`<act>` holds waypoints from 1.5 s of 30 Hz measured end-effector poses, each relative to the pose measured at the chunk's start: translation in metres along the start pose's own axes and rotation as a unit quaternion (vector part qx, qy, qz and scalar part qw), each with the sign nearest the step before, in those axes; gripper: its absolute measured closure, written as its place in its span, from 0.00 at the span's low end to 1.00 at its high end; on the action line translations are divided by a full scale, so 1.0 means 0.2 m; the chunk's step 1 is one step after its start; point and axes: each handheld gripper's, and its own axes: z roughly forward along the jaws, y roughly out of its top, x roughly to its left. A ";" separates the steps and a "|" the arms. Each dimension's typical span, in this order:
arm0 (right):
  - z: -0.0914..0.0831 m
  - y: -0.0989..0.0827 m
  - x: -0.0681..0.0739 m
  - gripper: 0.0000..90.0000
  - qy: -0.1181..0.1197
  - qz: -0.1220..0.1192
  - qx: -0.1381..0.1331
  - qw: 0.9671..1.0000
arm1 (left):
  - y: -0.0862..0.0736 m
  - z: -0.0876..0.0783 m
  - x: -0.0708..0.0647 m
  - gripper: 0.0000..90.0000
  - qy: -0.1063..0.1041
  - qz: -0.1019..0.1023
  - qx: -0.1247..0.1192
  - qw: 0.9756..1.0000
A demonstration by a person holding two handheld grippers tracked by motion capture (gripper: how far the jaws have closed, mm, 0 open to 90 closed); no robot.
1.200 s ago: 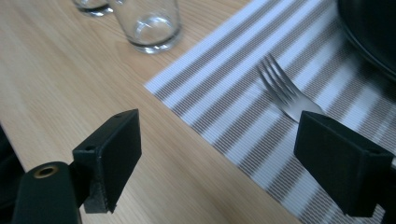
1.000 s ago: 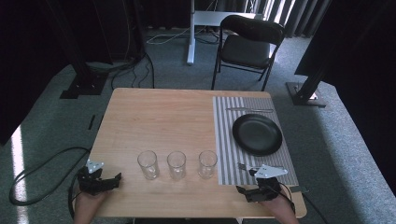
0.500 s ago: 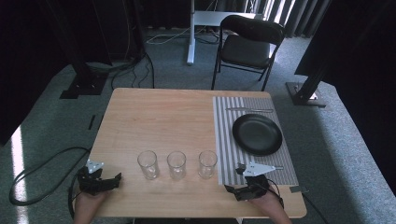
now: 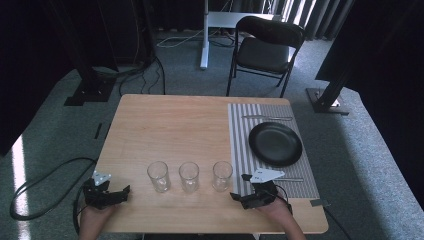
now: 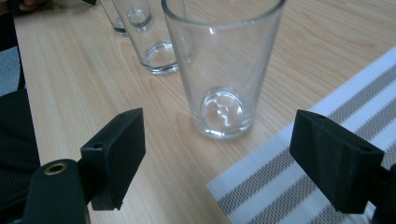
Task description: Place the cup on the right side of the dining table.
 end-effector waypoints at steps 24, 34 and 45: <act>0.17 0.16 -0.01 0.20 0.012 -0.018 -0.018 1.000 | 0.00 0.00 0.00 0.01 0.000 0.002 0.001 1.000; 0.23 0.19 -0.03 0.25 0.014 -0.015 -0.021 1.000 | 0.00 0.00 0.00 0.01 0.000 0.001 0.000 1.000; 0.26 0.21 -0.01 0.32 -0.009 -0.033 -0.005 0.999 | 0.00 0.00 0.00 0.01 0.000 0.001 0.000 1.000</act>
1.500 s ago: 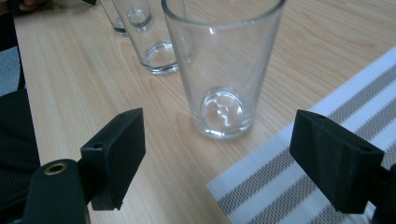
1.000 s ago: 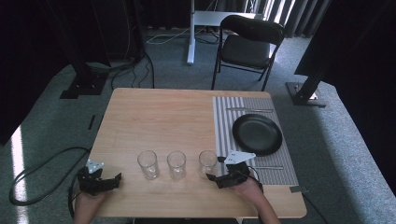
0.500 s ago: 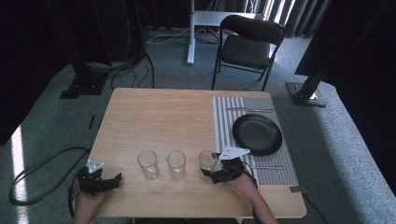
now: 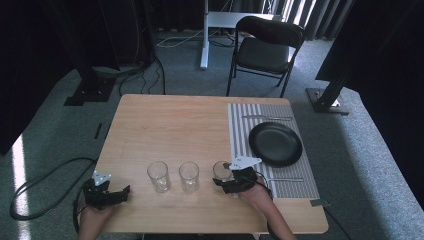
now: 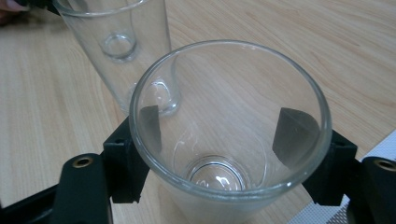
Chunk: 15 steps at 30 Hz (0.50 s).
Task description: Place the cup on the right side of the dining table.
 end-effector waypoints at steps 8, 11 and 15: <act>-0.01 0.02 0.01 0.32 -0.001 0.008 0.005 1.000 | 0.00 0.00 0.00 0.01 0.000 0.000 0.000 1.000; -0.02 0.03 0.01 0.32 -0.001 0.008 0.007 1.000 | 0.00 0.00 0.00 0.01 0.000 0.000 0.000 1.000; -0.02 0.03 0.01 0.32 -0.005 0.005 0.012 1.000 | 0.00 0.00 0.00 0.01 0.000 0.000 0.000 1.000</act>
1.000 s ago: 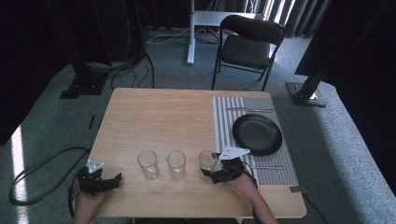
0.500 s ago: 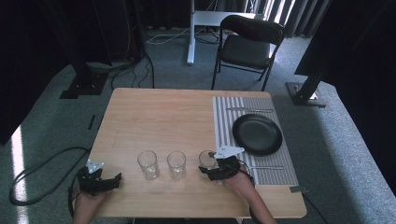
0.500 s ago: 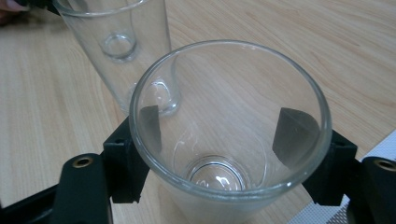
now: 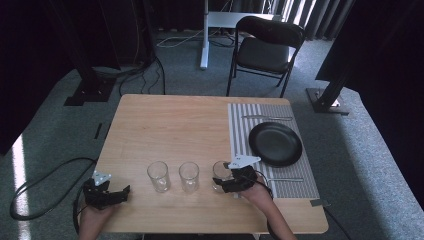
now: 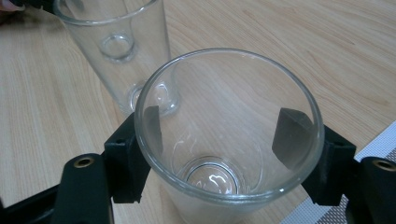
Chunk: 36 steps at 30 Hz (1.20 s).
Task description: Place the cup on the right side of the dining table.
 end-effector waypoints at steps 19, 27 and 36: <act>-0.05 0.09 -0.12 0.32 -0.040 0.013 -0.006 0.999 | 0.00 0.00 0.00 0.01 0.000 0.000 0.000 1.000; -0.07 0.14 -0.19 0.32 -0.060 0.017 -0.007 0.998 | 0.00 0.00 0.00 0.01 0.000 0.000 0.000 1.000; -0.08 0.22 -0.31 0.32 -0.090 0.033 -0.009 0.995 | 0.00 0.00 0.00 0.01 0.000 0.001 0.001 1.000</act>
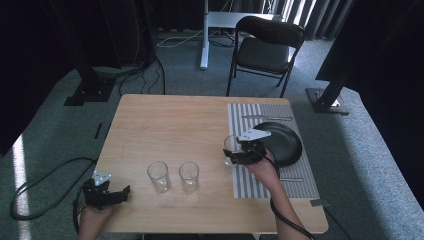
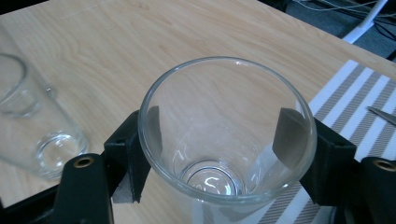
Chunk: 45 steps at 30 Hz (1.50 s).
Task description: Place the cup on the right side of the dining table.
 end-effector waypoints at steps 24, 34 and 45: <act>0.12 0.20 -0.30 0.32 -0.087 0.063 0.000 0.994 | 0.00 0.00 0.00 0.01 0.000 -0.001 -0.001 1.000; 0.17 0.22 -0.43 0.32 -0.118 0.095 0.000 0.988 | 0.00 0.00 0.00 0.01 0.000 -0.001 -0.001 1.000; 0.31 0.21 -0.51 0.32 -0.152 0.120 0.023 0.981 | 0.00 0.00 0.00 0.01 0.000 0.000 0.000 1.000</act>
